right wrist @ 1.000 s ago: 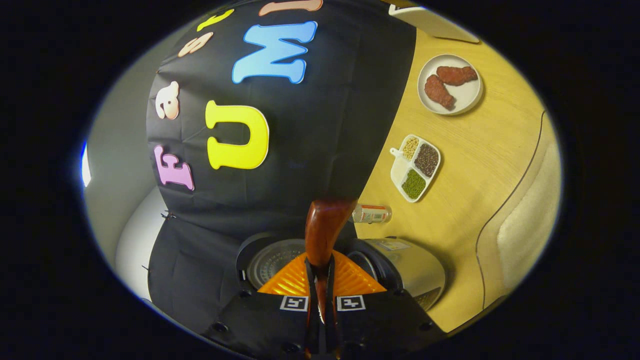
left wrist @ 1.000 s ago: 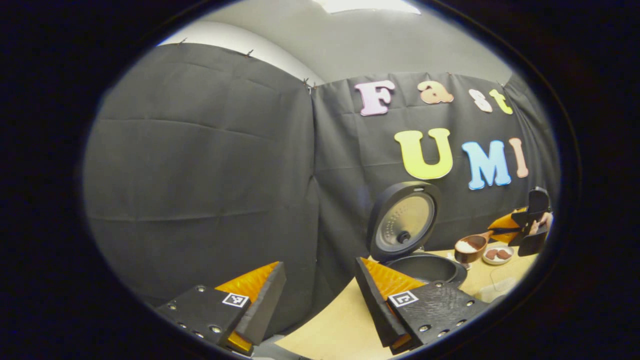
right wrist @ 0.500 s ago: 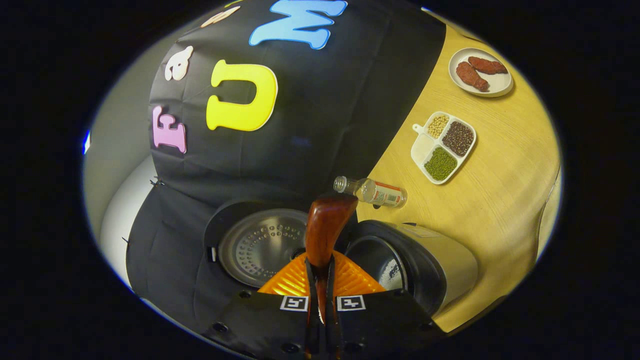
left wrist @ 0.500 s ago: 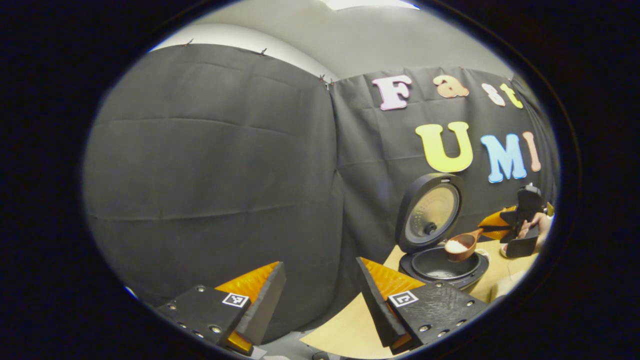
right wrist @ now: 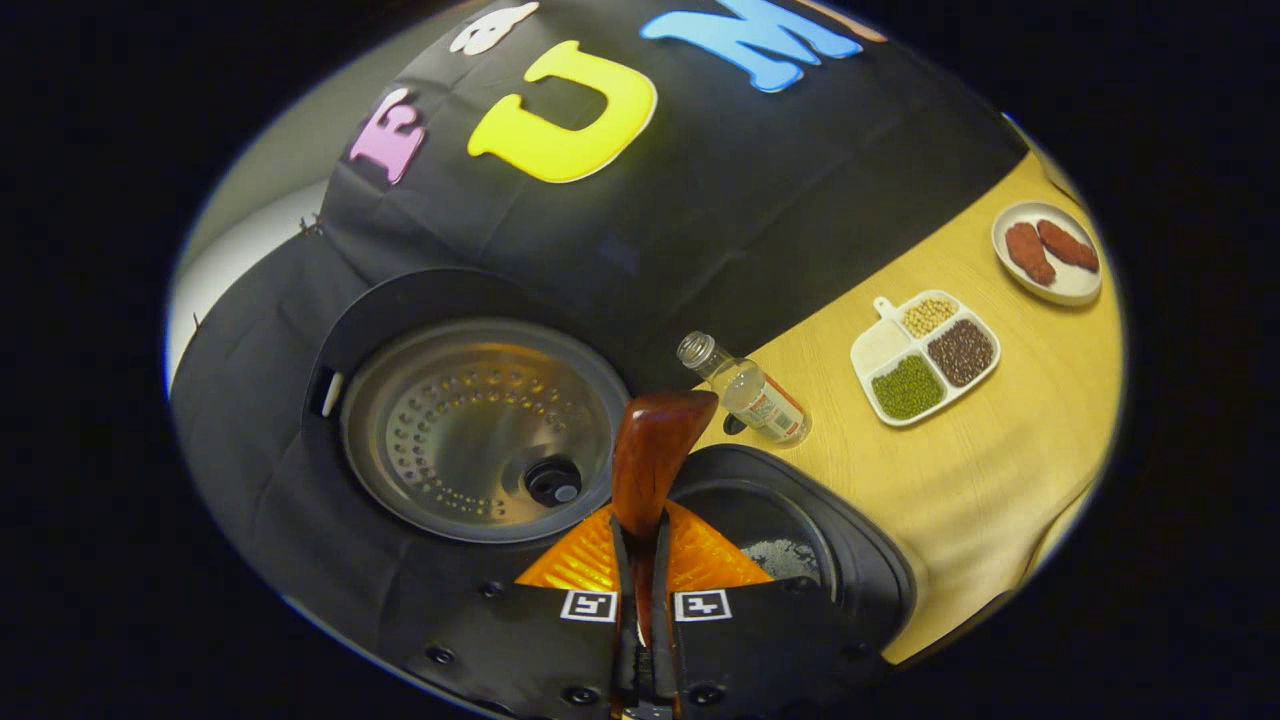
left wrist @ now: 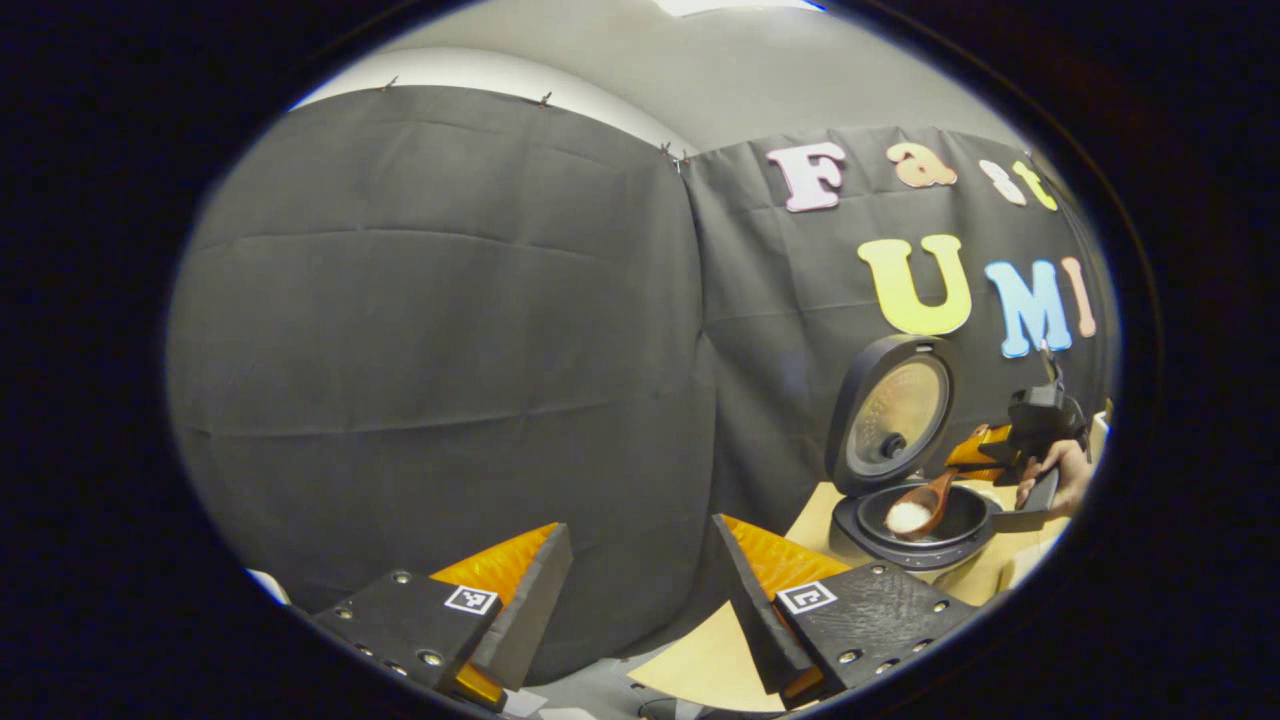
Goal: Close the left gripper, press the button to open the rice cooker; take a wooden spoon from the chopstick holder with the right hand, scoop a spoonful of rice and pour it into the rice cooker, then put the wooden spoon back into the chopstick holder.
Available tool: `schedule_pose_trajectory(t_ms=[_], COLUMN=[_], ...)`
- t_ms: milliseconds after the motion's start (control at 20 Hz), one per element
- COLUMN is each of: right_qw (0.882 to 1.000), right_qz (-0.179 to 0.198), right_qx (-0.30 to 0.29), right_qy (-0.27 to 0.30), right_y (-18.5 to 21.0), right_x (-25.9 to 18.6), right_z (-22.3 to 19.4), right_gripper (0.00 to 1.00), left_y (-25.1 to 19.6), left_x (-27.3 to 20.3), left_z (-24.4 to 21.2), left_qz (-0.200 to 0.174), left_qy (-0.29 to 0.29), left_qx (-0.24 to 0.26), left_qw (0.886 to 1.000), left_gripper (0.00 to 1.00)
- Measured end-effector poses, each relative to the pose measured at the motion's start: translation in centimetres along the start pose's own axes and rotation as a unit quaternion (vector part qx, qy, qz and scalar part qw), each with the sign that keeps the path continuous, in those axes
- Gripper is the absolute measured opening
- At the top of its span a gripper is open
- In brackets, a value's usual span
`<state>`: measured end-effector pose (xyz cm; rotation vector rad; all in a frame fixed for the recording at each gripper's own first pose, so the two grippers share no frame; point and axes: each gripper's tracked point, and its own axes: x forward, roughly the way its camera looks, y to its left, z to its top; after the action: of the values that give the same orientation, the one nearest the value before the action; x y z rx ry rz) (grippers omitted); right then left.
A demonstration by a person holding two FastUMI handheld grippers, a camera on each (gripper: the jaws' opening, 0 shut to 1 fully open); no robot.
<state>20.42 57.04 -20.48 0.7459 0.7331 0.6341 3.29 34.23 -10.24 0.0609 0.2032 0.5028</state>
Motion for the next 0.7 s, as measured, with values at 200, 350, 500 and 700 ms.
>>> schedule_pose_trajectory(t_ms=[200,350,500,700], right_qw=[0.997,0.991,0.981,0.956], right_qz=[-0.005,-0.016,-0.023,-0.02], right_qx=[-0.077,-0.134,-0.192,-0.29], right_qy=[-0.002,-0.007,-0.014,-0.035], right_y=[0.2,0.0,0.0,1.0], right_x=[0.4,0.5,0.1,-0.6], right_z=[-0.9,-1.1,-1.2,-0.8], right_gripper=[0.07,0.07,0.07,0.02], left_y=[0.5,0.4,0.3,-0.1], left_x=[0.0,0.2,0.4,0.6], left_z=[-0.8,-1.2,-1.4,-1.7], left_qz=[0.004,0.004,0.003,-0.002], left_qy=[0.007,0.009,0.009,0.01], left_qx=[-0.003,-0.005,-0.006,-0.008], left_qw=[1.0,1.0,1.0,1.0], left_gripper=[0.84,0.86,0.86,0.87])
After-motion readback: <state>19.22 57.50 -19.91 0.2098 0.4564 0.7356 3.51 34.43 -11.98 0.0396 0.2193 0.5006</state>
